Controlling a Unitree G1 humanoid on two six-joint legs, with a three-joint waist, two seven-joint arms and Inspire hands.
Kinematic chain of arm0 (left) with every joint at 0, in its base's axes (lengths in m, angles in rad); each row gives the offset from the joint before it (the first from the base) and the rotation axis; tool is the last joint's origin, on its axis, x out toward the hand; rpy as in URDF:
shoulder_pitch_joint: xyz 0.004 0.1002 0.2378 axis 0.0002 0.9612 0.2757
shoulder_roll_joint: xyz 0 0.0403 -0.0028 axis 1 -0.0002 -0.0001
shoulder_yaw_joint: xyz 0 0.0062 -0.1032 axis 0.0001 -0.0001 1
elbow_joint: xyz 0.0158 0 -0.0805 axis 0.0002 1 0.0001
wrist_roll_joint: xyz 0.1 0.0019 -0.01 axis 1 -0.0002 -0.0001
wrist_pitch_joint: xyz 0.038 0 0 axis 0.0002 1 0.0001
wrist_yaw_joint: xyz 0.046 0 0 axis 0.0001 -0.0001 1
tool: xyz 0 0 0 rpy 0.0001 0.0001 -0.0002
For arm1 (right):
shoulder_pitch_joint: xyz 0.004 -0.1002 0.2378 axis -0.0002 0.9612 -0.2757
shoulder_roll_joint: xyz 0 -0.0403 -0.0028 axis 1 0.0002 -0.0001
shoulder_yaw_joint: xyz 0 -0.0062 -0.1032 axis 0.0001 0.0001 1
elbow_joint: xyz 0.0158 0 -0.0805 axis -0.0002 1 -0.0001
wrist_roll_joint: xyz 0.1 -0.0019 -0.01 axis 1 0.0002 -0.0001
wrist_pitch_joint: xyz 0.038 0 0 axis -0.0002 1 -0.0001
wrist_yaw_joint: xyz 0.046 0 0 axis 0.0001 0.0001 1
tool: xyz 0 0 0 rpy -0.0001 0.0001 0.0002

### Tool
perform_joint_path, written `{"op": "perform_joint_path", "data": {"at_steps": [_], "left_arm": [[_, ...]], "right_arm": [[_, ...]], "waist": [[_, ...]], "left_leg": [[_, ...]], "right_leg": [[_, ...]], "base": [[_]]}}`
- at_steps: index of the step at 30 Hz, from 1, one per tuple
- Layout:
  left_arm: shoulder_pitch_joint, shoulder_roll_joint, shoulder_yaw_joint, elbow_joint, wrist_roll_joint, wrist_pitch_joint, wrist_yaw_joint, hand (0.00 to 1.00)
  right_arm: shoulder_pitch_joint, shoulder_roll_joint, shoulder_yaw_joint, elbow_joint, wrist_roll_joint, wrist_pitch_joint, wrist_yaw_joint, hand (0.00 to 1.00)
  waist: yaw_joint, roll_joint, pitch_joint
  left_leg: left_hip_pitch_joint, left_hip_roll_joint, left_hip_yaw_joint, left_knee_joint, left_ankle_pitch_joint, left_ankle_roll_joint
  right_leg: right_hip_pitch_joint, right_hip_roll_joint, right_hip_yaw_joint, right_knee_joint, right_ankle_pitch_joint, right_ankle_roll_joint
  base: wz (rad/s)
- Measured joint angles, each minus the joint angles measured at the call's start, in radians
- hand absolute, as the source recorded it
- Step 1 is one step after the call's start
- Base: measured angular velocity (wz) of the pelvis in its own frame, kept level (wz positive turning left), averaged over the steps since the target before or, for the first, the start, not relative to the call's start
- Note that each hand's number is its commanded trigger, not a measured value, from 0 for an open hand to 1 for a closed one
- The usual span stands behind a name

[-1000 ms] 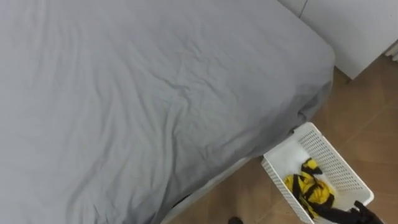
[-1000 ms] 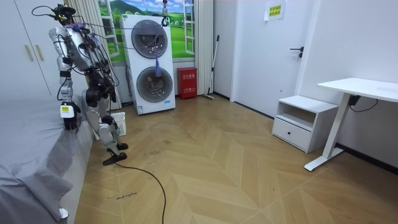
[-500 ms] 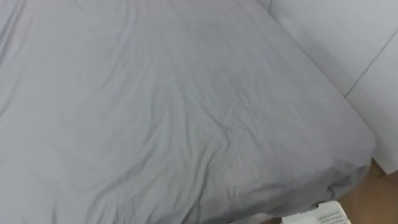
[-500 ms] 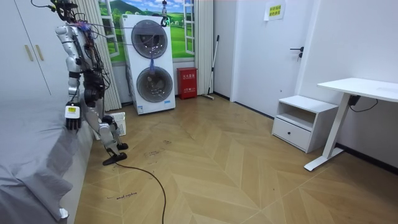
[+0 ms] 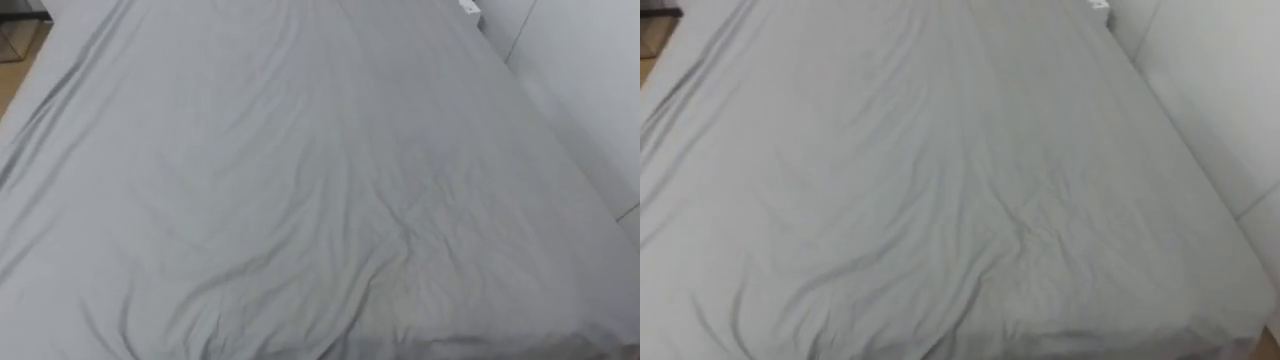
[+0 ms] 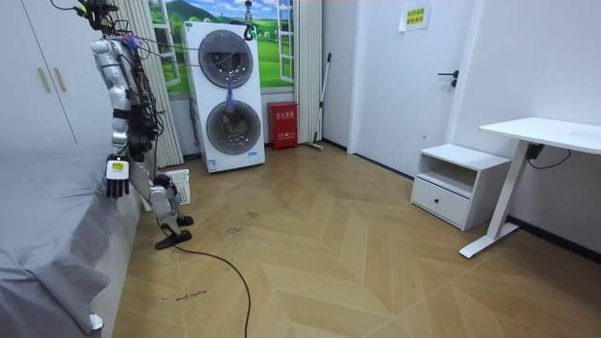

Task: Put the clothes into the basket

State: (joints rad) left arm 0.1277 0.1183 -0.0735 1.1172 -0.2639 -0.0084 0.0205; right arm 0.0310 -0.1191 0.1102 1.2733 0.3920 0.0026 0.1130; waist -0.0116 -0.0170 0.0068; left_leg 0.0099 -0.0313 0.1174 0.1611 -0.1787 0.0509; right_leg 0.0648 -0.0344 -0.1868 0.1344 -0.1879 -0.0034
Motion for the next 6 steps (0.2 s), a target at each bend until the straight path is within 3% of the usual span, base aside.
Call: {"op": "perform_joint_path", "data": {"at_steps": [6], "left_arm": [[-0.003,-0.018,0.064,-0.003,0.083,-0.006,0.000,0.00]], "right_arm": [[-0.011,0.003,0.007,0.002,-0.042,0.002,-0.001,0.00]], "waist": [[0.021,-0.014,0.0050]], "left_leg": [[0.004,-0.001,-0.013,0.003,0.000,0.000]], "right_leg": [[0.011,0.000,-0.010,-0.001,0.000,0.000]], "base": [[0.06]]}}
